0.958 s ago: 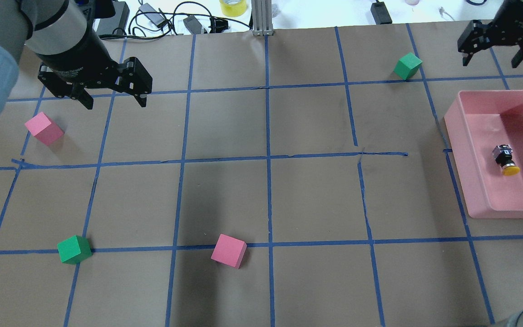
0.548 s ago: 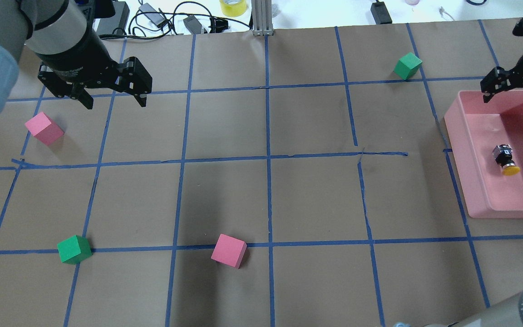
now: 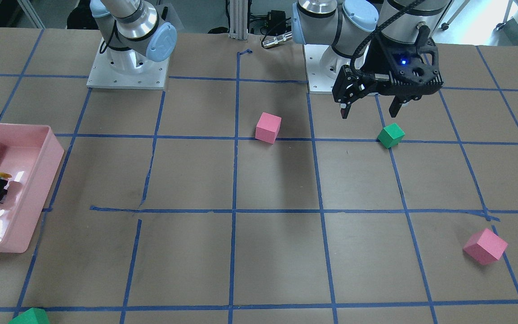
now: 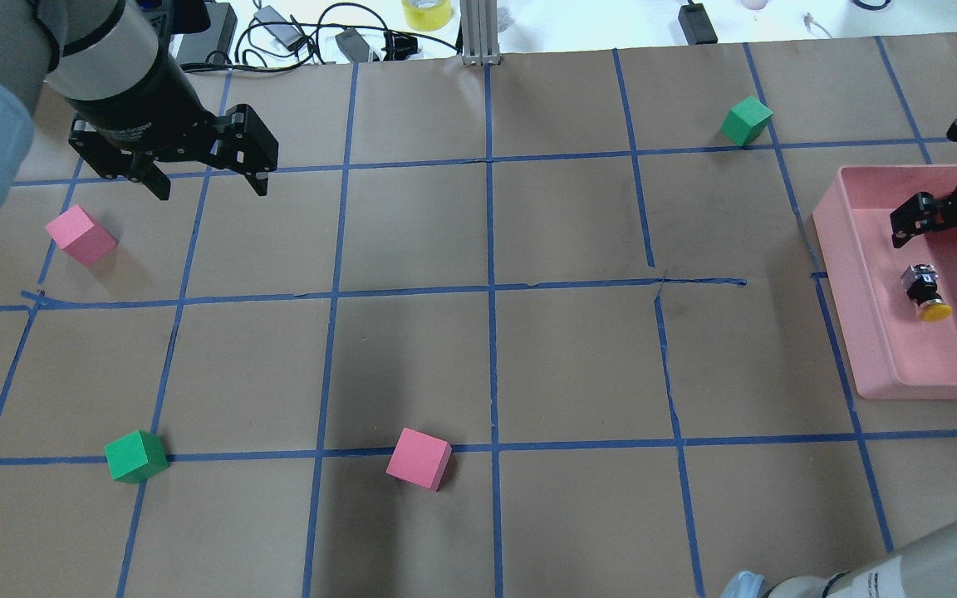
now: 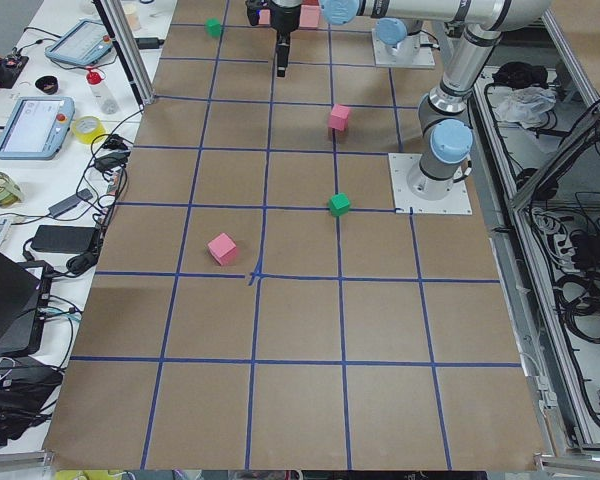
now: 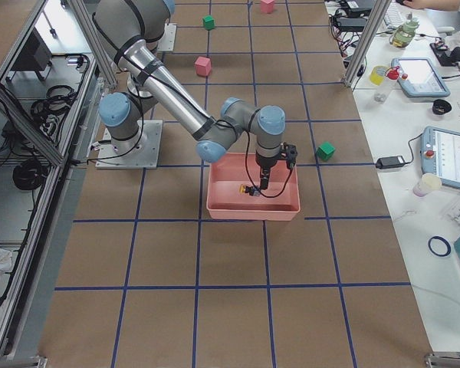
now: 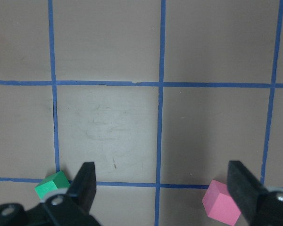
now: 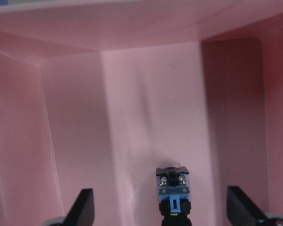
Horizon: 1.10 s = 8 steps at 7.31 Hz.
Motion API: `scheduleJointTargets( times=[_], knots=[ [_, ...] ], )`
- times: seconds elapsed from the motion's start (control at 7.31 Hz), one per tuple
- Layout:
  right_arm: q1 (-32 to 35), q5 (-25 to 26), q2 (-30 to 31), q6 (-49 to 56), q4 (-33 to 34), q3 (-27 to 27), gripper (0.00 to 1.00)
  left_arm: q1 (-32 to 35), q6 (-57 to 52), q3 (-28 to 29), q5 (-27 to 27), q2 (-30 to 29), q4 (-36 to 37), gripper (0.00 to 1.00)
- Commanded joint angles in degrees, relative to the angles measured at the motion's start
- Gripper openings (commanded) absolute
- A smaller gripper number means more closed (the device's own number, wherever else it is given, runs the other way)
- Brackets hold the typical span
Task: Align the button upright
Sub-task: 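Move the right gripper over the pink bin toward the yellow-capped button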
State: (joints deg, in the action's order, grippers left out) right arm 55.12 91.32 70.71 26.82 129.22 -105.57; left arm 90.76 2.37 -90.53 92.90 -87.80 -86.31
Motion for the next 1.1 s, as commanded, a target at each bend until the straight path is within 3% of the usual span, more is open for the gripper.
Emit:
scheduleJointTargets(
  times=[0.0, 0.96],
  knots=[
    [-1.1, 0.1, 0.1, 0.2, 1.3, -1.8, 1.0, 0.0, 0.0, 0.0, 0.0, 0.0, 0.0, 1.0],
    [-1.4, 0.4, 0.0, 2.4, 1.4, -3.6, 1.0, -0.1, 0.0, 0.0, 0.0, 0.0, 0.0, 1.0]
  ],
)
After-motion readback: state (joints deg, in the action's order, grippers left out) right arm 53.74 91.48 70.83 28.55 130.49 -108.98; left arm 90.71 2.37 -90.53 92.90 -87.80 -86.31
